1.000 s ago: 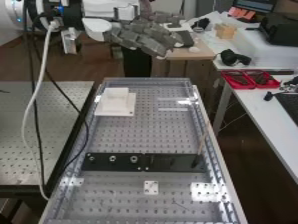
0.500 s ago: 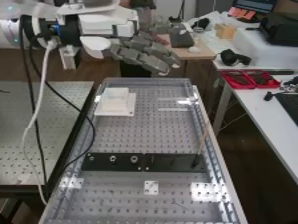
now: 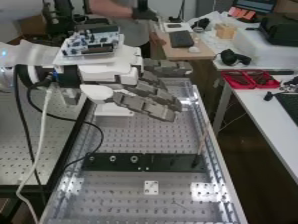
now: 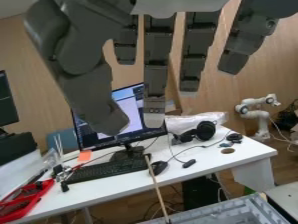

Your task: Grab the paper clip and place it in the clear container

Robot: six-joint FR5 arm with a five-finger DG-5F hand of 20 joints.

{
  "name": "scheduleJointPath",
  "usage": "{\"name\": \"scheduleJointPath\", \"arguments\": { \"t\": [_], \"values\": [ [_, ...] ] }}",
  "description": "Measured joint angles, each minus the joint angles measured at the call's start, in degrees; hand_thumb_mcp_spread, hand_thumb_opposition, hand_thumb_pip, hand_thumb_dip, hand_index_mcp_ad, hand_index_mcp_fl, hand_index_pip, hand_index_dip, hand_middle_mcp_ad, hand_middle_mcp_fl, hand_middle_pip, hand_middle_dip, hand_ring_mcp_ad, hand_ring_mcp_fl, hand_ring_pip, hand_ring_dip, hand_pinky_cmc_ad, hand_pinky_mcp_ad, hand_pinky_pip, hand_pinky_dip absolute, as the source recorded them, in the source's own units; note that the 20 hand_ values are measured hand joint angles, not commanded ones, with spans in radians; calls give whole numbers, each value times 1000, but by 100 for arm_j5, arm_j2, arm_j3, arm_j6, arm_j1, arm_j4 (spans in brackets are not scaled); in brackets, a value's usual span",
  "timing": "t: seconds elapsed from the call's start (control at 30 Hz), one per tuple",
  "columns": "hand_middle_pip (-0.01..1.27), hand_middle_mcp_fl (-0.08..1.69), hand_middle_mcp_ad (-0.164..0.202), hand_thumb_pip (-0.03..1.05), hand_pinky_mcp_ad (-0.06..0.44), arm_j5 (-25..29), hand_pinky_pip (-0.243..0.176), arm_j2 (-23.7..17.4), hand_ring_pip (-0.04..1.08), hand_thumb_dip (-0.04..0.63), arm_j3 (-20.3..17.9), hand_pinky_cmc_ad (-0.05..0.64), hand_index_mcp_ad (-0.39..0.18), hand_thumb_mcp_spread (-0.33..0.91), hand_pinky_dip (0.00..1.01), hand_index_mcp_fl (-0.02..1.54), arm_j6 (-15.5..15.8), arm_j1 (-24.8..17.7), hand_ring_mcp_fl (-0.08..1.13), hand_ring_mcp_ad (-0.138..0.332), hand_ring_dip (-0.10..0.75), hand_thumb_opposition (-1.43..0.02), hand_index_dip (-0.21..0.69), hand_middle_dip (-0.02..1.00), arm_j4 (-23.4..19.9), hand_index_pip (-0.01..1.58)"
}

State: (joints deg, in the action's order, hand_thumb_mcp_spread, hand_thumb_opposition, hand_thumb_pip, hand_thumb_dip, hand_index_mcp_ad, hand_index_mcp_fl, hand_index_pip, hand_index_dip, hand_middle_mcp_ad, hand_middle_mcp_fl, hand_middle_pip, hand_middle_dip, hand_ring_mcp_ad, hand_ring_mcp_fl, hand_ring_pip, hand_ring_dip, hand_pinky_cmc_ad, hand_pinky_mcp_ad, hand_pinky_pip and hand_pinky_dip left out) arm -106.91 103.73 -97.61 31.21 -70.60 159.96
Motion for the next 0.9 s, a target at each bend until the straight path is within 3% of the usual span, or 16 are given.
{"name": "scheduleJointPath", "arguments": {
  "t": [0.27, 0.67, 0.8, 0.9],
  "values": [
    [571, 494, -16, 702, 262, -369, -2, 470, 101, 316, 151, 340, -119, 543, 190, 140, -328, 396, 347, 86, 429, -815, -103, 618, -267, 113],
    [588, 557, -14, 700, 264, -702, 5, 1081, 94, 316, 232, 344, -126, 569, 190, 143, -1038, 806, 394, 86, 452, -817, -126, 623, -1006, 115],
    [721, 689, -87, 700, 265, -783, 19, 1299, 96, 316, 305, 353, -129, 654, 195, 204, -1207, 902, 407, 80, 452, -883, -133, 668, -1158, 113],
    [789, 754, -115, 681, 264, -826, 21, 1415, 89, 321, 360, 363, -129, 702, 195, 215, -1296, 941, 429, 77, 456, -944, -143, 717, -1227, 117]
  ]
}}
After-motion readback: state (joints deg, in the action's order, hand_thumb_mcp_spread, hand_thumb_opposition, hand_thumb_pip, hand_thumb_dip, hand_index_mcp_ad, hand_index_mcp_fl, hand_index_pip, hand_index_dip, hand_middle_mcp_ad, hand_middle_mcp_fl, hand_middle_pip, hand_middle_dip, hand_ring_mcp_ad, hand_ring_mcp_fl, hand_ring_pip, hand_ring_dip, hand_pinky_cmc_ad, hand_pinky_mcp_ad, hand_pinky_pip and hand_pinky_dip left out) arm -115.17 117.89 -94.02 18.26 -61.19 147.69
